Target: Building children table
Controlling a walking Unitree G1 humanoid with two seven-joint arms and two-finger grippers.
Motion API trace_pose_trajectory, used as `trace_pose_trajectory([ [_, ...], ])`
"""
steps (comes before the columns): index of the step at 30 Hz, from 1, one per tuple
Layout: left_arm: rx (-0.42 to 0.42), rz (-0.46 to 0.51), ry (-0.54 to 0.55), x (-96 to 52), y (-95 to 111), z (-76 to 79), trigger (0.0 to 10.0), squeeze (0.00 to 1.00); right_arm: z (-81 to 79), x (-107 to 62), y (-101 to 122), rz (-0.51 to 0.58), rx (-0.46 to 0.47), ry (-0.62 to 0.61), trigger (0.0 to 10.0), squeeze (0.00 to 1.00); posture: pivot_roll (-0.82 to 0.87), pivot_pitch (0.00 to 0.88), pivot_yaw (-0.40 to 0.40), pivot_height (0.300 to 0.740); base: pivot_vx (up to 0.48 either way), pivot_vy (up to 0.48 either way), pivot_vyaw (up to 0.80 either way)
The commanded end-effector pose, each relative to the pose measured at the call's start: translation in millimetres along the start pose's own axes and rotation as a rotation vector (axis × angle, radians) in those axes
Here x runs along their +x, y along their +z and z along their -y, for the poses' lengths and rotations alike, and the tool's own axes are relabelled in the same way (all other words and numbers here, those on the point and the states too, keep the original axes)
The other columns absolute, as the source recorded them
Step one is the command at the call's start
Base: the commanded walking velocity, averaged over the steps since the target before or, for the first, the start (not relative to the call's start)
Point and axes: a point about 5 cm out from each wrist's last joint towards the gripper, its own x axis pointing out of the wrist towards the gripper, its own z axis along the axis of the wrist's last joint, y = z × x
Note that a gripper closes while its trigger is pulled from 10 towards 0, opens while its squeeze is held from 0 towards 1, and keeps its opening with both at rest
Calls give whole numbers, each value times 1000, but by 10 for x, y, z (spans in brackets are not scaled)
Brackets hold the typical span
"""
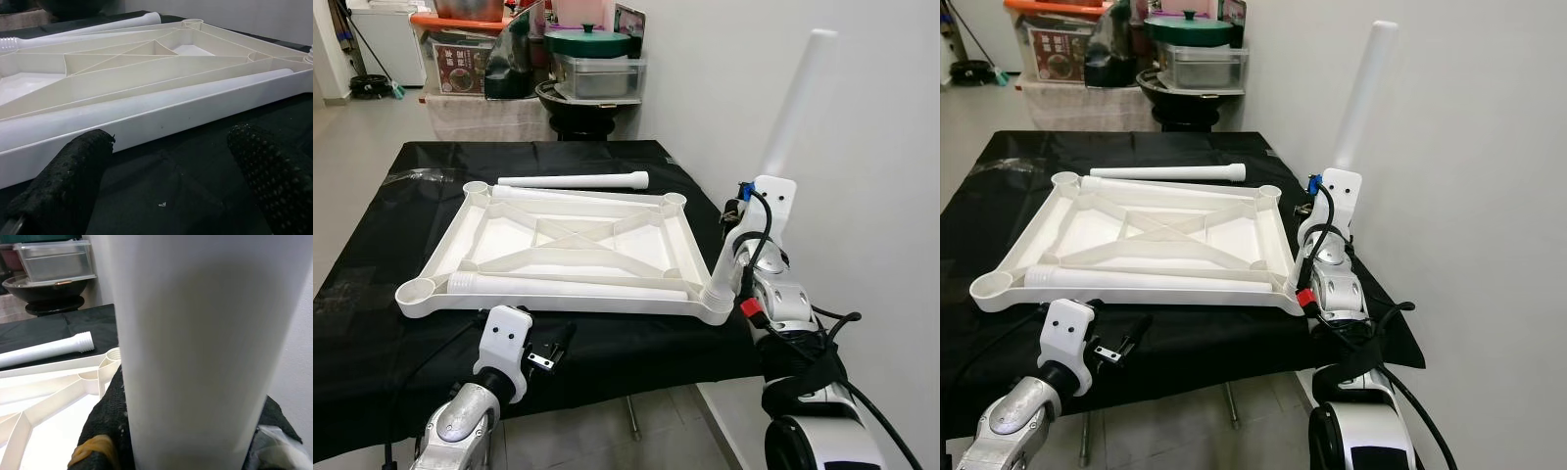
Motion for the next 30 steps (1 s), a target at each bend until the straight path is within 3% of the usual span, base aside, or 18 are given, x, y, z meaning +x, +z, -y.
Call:
trace_pose_trajectory([
  [1,3,-3,-18,12,-13,36,10000,0,78,-14,-220,-87,-3,-30,10000,0,49,0,-89,740,0,0,0],
  [30,-5,24,-16,13,29,21,10000,0,27,-54,-87,-1,-5,-14,10000,0,52,0,-82,740,0,0,0],
])
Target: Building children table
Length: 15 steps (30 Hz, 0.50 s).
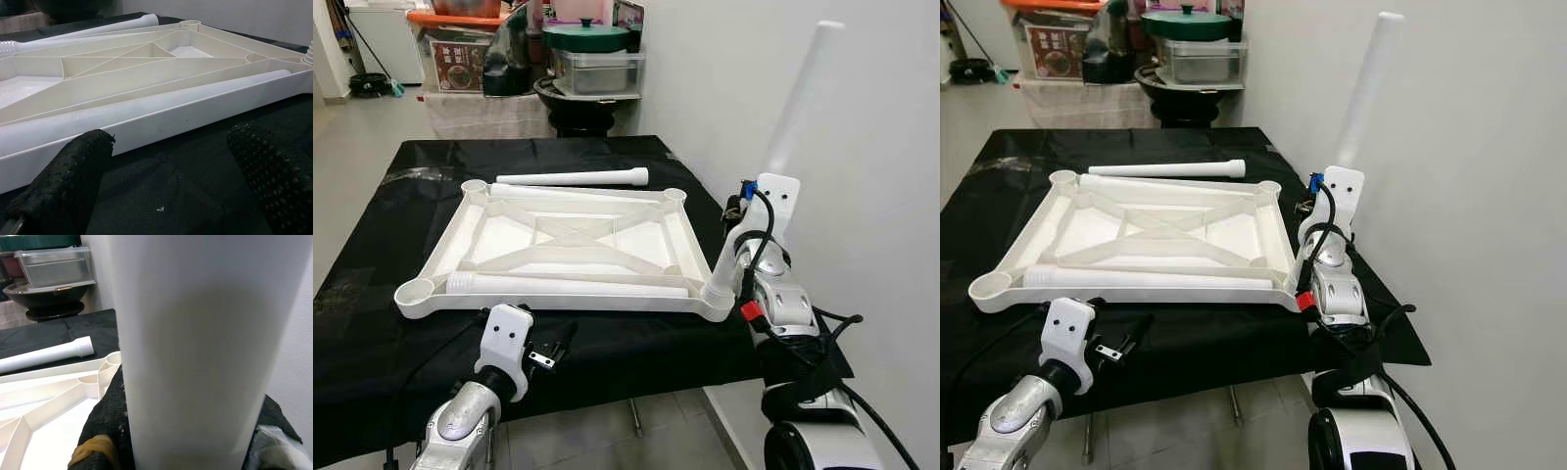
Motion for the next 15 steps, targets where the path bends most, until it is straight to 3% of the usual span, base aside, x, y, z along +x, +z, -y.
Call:
trace_pose_trajectory([
  [1,-4,8,-10,5,8,17,10000,0,35,-20,-121,-38,-7,-13,10000,0,52,0,-82,740,0,0,0],
  [15,-3,6,-13,10,3,20,10000,0,36,-18,-60,-8,6,-3,10000,0,51,0,-80,740,0,0,0],
])
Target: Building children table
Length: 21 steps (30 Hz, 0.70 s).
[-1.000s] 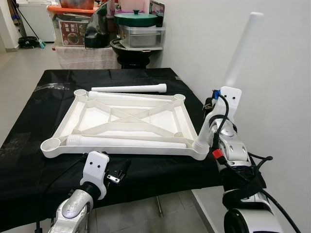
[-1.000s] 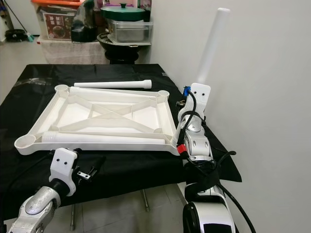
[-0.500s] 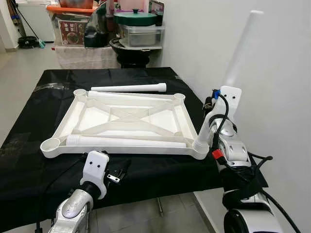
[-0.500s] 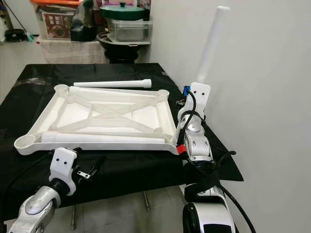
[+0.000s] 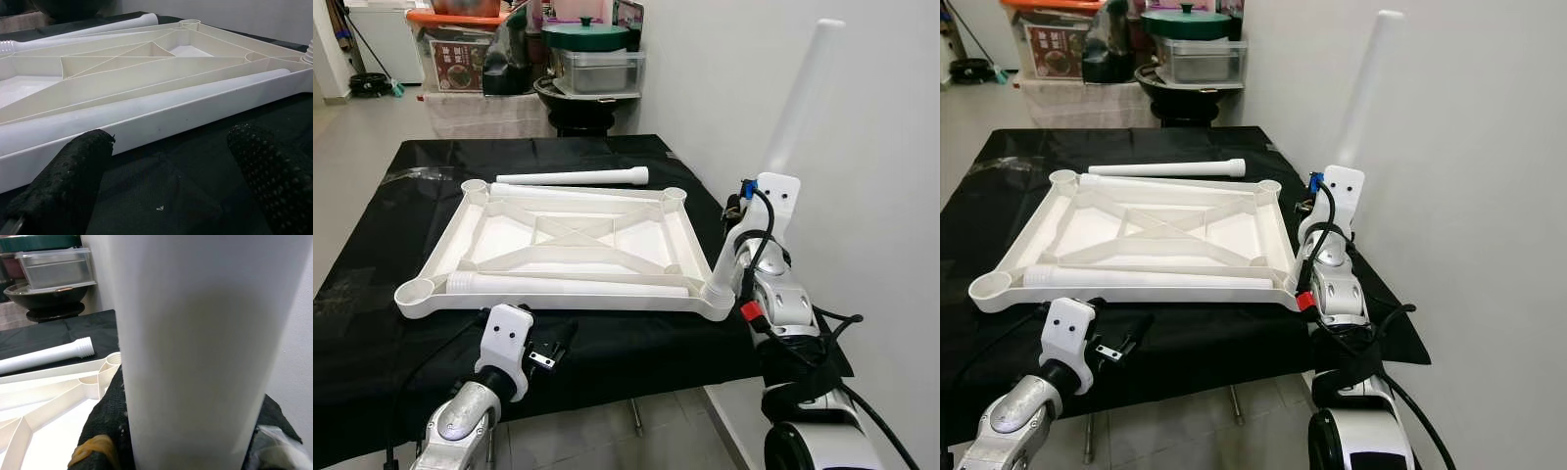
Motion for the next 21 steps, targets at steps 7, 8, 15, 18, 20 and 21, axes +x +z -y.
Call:
trace_pose_trajectory([
  [7,-1,2,-15,14,-3,20,10000,0,42,-46,7,39,52,8,10000,1000,49,0,-77,740,0,0,0],
  [8,-1,2,-15,14,-4,20,10000,0,46,-49,14,42,51,5,10000,1000,49,0,-77,740,0,0,0],
  [15,2,-3,-18,15,-15,18,10000,0,46,-86,69,71,53,21,10000,1000,47,0,-73,740,0,0,0],
  [18,2,-4,-19,16,-19,17,10000,0,59,-101,102,91,54,22,10000,1000,45,0,-71,740,0,0,0],
  [20,1,-4,-20,17,-21,17,10000,0,70,-110,128,102,59,24,10000,1000,45,0,-71,740,0,0,0],
  [21,1,-4,-20,17,-21,17,10000,0,70,-110,128,102,59,24,10000,1000,45,0,-71,740,0,0,0],
])
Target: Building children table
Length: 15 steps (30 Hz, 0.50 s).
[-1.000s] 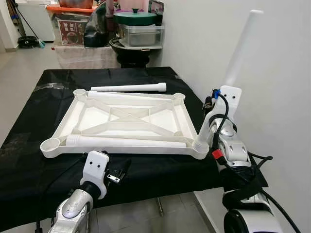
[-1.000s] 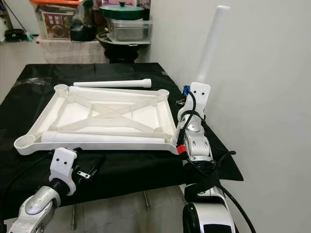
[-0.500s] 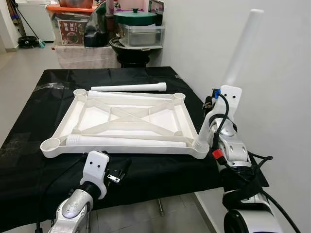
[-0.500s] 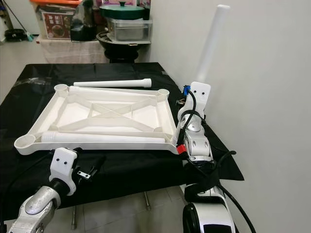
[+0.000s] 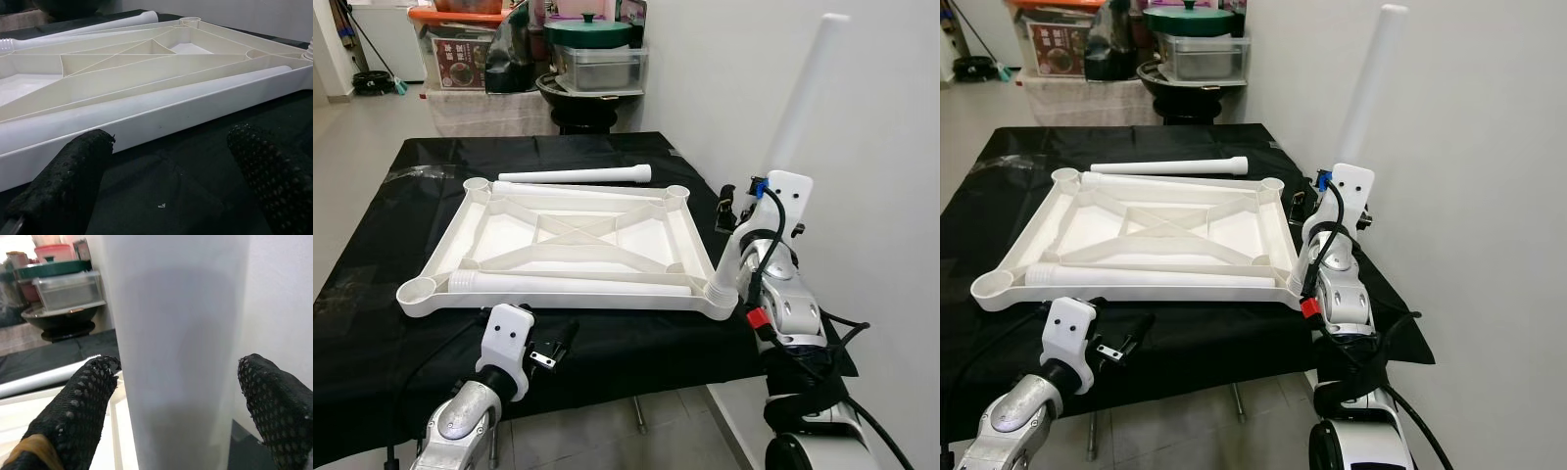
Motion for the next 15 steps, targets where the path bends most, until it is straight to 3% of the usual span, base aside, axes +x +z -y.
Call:
trace_pose_trajectory([
  [1,-1,-7,-12,12,-26,14,10000,0,33,-19,23,16,9,-2,10000,1000,40,0,-67,740,0,0,0],
  [15,-1,-7,-16,25,-33,10,10000,0,75,-42,71,35,9,56,10000,1000,43,0,-65,740,0,0,0],
])
